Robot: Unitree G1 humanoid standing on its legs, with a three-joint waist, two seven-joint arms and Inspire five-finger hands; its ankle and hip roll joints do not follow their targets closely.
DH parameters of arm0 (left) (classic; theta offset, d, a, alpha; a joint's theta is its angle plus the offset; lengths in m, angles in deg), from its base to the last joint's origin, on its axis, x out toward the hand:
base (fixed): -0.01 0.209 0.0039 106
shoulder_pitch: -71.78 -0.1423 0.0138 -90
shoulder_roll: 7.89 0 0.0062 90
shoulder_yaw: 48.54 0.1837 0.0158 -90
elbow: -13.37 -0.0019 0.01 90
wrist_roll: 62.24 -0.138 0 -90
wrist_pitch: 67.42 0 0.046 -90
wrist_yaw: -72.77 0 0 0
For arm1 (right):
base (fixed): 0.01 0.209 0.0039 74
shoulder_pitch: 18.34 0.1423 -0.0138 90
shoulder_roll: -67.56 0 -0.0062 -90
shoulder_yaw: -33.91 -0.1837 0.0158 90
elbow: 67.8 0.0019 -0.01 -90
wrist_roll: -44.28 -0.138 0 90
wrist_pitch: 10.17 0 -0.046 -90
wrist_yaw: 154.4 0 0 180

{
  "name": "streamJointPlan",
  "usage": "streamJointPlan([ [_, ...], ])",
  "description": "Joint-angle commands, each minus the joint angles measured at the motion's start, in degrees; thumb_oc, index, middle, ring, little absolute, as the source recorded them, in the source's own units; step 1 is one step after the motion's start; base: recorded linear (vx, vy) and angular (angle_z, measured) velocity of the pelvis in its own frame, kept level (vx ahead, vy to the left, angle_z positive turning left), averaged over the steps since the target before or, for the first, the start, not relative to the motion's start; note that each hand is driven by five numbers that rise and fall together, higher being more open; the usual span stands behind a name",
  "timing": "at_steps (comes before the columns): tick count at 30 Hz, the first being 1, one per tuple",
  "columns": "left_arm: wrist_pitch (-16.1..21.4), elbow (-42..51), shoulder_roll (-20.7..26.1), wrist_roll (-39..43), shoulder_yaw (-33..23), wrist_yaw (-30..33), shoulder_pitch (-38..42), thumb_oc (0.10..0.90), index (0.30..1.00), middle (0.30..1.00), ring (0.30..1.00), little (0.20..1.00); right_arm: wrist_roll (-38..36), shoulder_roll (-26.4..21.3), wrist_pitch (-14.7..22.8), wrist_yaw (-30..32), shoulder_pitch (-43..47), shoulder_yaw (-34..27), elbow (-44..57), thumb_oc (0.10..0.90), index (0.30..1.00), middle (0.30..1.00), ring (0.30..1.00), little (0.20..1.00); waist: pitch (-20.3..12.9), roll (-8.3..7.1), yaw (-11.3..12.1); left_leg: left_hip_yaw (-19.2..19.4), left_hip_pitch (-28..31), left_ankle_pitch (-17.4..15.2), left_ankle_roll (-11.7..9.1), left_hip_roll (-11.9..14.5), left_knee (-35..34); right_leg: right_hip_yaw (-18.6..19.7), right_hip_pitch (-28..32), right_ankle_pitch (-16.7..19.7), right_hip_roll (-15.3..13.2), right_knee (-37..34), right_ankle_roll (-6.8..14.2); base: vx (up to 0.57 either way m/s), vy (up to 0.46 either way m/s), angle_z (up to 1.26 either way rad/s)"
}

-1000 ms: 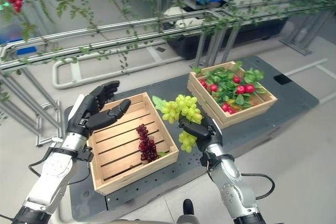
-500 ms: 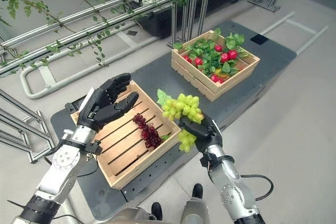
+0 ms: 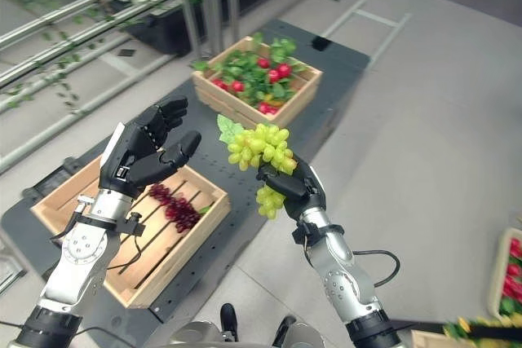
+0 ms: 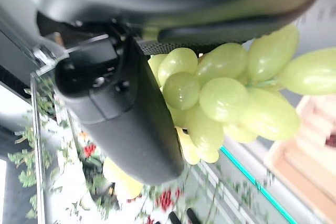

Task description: Pick up the fruits from the basket on one side to the basket on the other side

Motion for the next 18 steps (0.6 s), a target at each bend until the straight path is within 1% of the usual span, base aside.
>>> streamJointPlan([
  [1,6.64,2.92,1.33,-0.94,-0.47,3.45,4.04,0.8,0.9,0.9,0.9,0.9,0.37,1.93,6.01,-6.04,2.61,0.02,7.26,0.4,0.3,0.3,0.3,0.3,-8.19,0.1,-0.89,-4.77,-3.5,-1.68,-5.23,-3.09,0.33,-0.53,13.78,0.2,-0.68,-15.52,5.82,-0.23,-0.318,-1.17],
  [2,6.57,2.7,0.78,-0.83,-0.34,4.49,4.29,0.8,0.9,0.9,0.9,0.9,-0.45,1.57,6.36,-6.06,3.11,0.55,6.81,0.4,0.3,0.3,0.3,0.3,-8.24,0.0,-1.34,-2.24,-4.2,-0.21,-6.15,-1.4,0.09,-1.03,14.57,0.51,1.05,-20.02,5.6,-0.19,-0.274,-1.08],
  [3,6.71,2.5,0.6,-0.67,-0.23,4.43,4.42,0.8,0.9,0.9,0.9,0.9,-0.36,1.56,6.59,-5.96,3.1,0.63,6.73,0.4,0.3,0.3,0.3,0.3,-8.26,-0.02,-1.42,-1.97,-4.34,0.05,-6.35,-1.11,0.07,-0.91,14.6,0.8,1.48,-20.84,5.6,-0.32,-0.446,-1.47],
  [4,7.31,2.15,-0.01,-0.51,0.28,4.44,4.81,0.8,0.9,0.9,0.9,0.9,0.02,1.25,7.09,-5.83,2.75,0.6,6.96,0.4,0.3,0.3,0.3,0.3,-8.07,-0.26,-2.09,-1.53,-4.98,0.94,-7.04,-0.1,0.04,-0.36,14.15,1.8,2.73,-23.04,5.47,-0.17,-0.244,-1.22],
  [5,7.44,2.06,-0.11,-0.51,0.38,4.45,4.9,0.8,0.9,0.9,0.9,0.9,-0.03,1.15,7.05,-5.88,2.65,0.56,7.02,0.4,0.3,0.3,0.3,0.3,-8.08,-0.24,-2.09,-1.42,-5.1,1.08,-7.14,0.07,0.04,-0.26,14.1,2.04,2.93,-23.44,5.37,-0.27,-0.366,-1.45],
  [6,8.05,1.93,-0.99,-0.41,0.81,4.15,5.32,0.8,0.9,0.9,0.9,0.9,0.03,0.71,7.55,-5.97,1.91,0.09,7.43,0.4,0.3,0.3,0.3,0.3,-7.7,-0.47,-2.76,-1.38,-5.83,1.84,-7.79,1.08,0.0,0.34,13.49,3.16,3.85,-25.06,5.04,-0.19,-0.257,-1.1],
  [7,8.39,1.85,-1.4,-0.36,1.04,3.9,5.47,0.8,0.9,0.9,0.9,0.9,0.33,0.62,7.8,-5.92,1.68,-0.09,7.52,0.4,0.3,0.3,0.3,0.3,-7.57,-0.56,-3.01,-1.4,-6.08,2.11,-8.06,1.42,-0.02,0.56,13.27,3.54,4.25,-25.61,4.89,-0.27,-0.366,-1.11],
  [9,8.73,1.4,-2.66,-0.01,2.09,3.33,6.29,0.8,0.9,0.9,0.9,0.9,0.66,0.1,8.76,-6.25,0.88,-0.87,7.32,0.4,0.3,0.3,0.3,0.3,-7.08,-0.87,-4.04,-1.84,-7.01,3.33,-9.27,2.91,-0.05,1.63,11.95,5.0,5.61,-27.18,4.29,-0.21,-0.277,-0.82],
  [10,8.73,1.34,-2.81,-0.07,2.25,3.4,6.45,0.8,0.9,0.9,0.9,0.9,0.69,0.02,8.88,-6.19,0.88,-0.99,7.32,0.4,0.3,0.3,0.3,0.3,-6.99,-0.92,-4.29,-1.98,-7.22,3.59,-9.48,3.24,-0.07,2.0,11.57,5.13,5.91,-27.25,4.15,-0.21,-0.275,-0.71],
  [11,8.89,1.17,-3.41,0.81,2.75,2.63,6.95,0.8,0.9,0.9,0.9,0.9,0.83,-0.3,8.95,-6.22,0.83,-1.58,7.39,0.4,0.3,0.3,0.3,0.3,-6.71,-1.07,-5.06,-2.35,-8.05,4.4,-10.19,4.29,-0.1,2.98,10.39,5.44,6.94,-27.48,3.55,-0.15,-0.201,-0.56],
  [12,8.87,1.19,-3.5,1.03,2.82,2.48,7.0,0.8,0.9,0.9,0.9,0.9,0.96,-0.33,9.08,-6.19,0.78,-1.65,7.43,0.4,0.3,0.3,0.3,0.3,-6.71,-1.08,-5.14,-2.41,-8.17,4.54,-10.33,4.45,-0.11,3.08,10.19,5.47,7.12,-27.48,3.46,-0.23,-0.316,-0.51],
  [13,9.07,1.23,-4.32,1.37,3.11,1.31,6.95,0.8,0.9,0.9,0.9,0.9,1.35,-0.5,9.09,-5.9,0.35,-2.28,7.67,0.4,0.3,0.3,0.3,0.3,-6.49,-1.22,-5.89,-2.99,-8.82,5.58,-11.31,5.52,-0.15,3.88,9.03,5.91,8.19,-27.48,2.99,-0.15,-0.202,-0.33],
  [16,9.91,0.83,-4.75,2.02,3.59,0.68,7.08,0.8,0.9,0.9,0.9,0.9,1.06,-1.03,9.1,-5.55,-0.08,-2.88,7.93,0.4,0.3,0.3,0.3,0.3,-6.35,-1.37,-6.74,-3.87,-9.44,6.54,-12.17,6.52,-0.16,5.03,7.96,6.41,9.16,-27.48,2.57,-0.16,-0.201,-0.3],
  [17,10.32,0.9,-5.15,2.61,3.68,0.14,7.07,0.8,0.9,0.9,0.9,0.9,1.17,-1.1,8.74,-5.59,-0.52,-3.63,8.0,0.4,0.3,0.3,0.3,0.3,-6.23,-1.78,-6.97,-6.03,-9.47,5.95,-11.8,6.25,0.31,6.35,7.45,6.47,9.46,-27.48,2.23,-0.11,-0.138,-0.16],
  [18,10.32,1.04,-5.21,3.04,3.51,0.28,6.94,0.8,0.9,0.9,0.9,0.9,0.94,-1.19,8.42,-6.07,-0.66,-3.87,7.75,0.4,0.3,0.3,0.3,0.3,-6.14,-2.18,-6.42,-10.73,-9.07,4.66,-11.07,5.08,0.68,8.23,7.19,6.3,9.53,-27.48,2.07,-0.09,-0.117,-0.14],
])
